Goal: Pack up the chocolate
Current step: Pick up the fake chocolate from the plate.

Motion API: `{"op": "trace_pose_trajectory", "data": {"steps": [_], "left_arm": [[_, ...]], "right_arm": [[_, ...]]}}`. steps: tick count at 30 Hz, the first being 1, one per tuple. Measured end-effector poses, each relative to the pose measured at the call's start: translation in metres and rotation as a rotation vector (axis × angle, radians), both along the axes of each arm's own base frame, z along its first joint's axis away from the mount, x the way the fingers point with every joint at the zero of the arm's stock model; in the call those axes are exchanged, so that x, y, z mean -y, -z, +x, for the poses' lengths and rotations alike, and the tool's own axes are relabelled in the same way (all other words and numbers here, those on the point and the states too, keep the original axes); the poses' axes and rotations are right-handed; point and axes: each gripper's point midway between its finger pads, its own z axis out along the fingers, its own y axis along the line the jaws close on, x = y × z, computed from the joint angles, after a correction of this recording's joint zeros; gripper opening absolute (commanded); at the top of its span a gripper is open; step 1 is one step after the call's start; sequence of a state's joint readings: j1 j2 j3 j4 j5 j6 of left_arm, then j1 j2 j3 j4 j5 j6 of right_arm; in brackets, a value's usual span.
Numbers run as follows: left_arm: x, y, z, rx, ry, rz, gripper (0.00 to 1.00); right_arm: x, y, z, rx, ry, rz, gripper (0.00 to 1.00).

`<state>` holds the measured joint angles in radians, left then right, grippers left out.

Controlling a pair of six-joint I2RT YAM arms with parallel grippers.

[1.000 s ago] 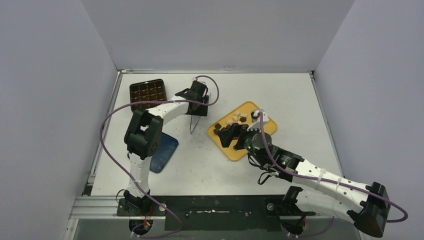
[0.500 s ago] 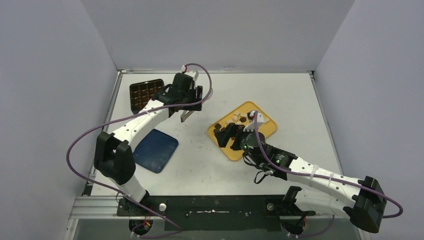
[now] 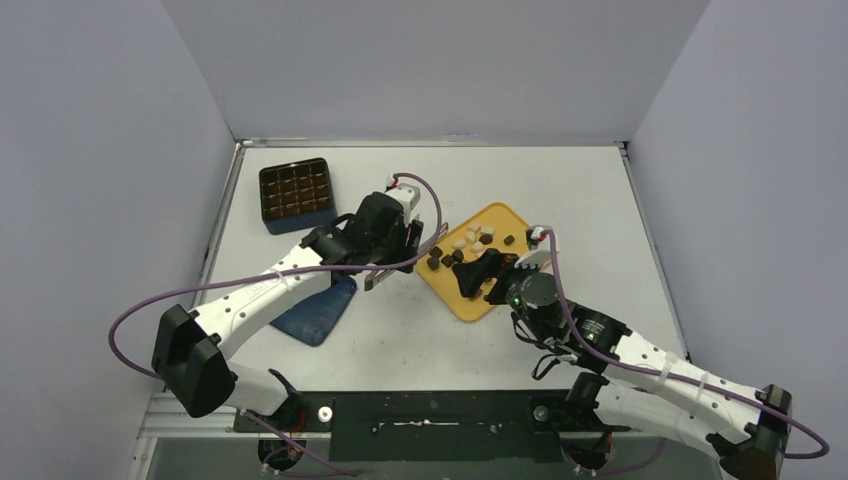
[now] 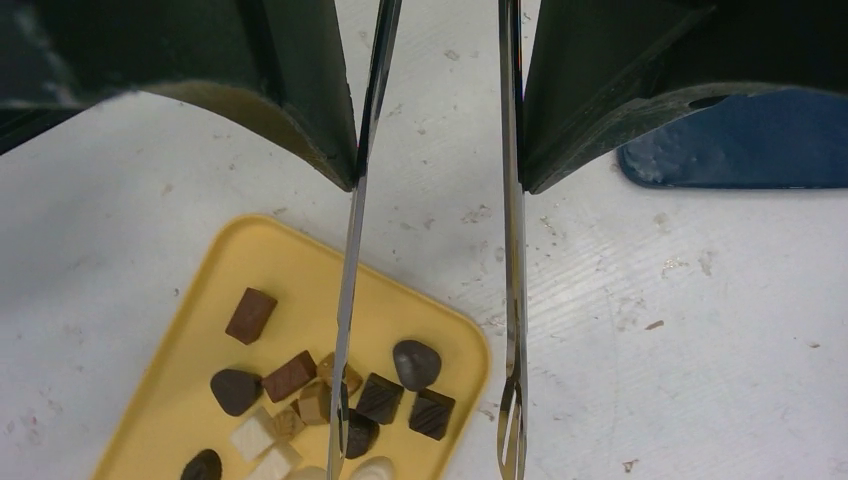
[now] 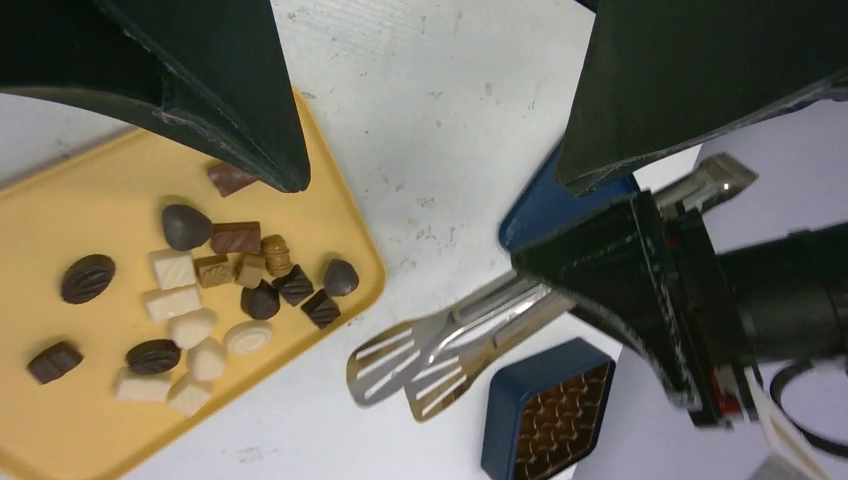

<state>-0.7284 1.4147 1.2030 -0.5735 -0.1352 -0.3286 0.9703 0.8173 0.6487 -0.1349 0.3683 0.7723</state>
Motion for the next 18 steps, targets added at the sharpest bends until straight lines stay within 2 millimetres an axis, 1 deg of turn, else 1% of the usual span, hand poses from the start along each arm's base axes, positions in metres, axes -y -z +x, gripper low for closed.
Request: {"op": "trace_pose_trajectory", "data": {"steps": [4,9,12,15,18], "left_arm": [[0.009,0.000,-0.021,0.017,0.046,0.015,0.54],[0.014,0.014,-0.039,0.007,0.078,0.064,0.53],[0.015,0.021,-0.045,0.007,0.088,0.091,0.51],[0.016,0.029,-0.045,0.001,0.088,0.119,0.48],[0.015,0.036,-0.045,-0.009,0.086,0.141,0.47]], "right_arm": [[0.022,-0.012,-0.005,0.025,0.047,0.010,1.00],[0.045,-0.017,-0.008,0.043,0.110,0.005,1.00],[0.055,-0.018,-0.008,0.048,0.141,-0.002,1.00],[0.059,-0.019,-0.008,0.053,0.160,0.000,1.00],[0.060,-0.018,-0.007,0.050,0.166,-0.006,1.00]]}}
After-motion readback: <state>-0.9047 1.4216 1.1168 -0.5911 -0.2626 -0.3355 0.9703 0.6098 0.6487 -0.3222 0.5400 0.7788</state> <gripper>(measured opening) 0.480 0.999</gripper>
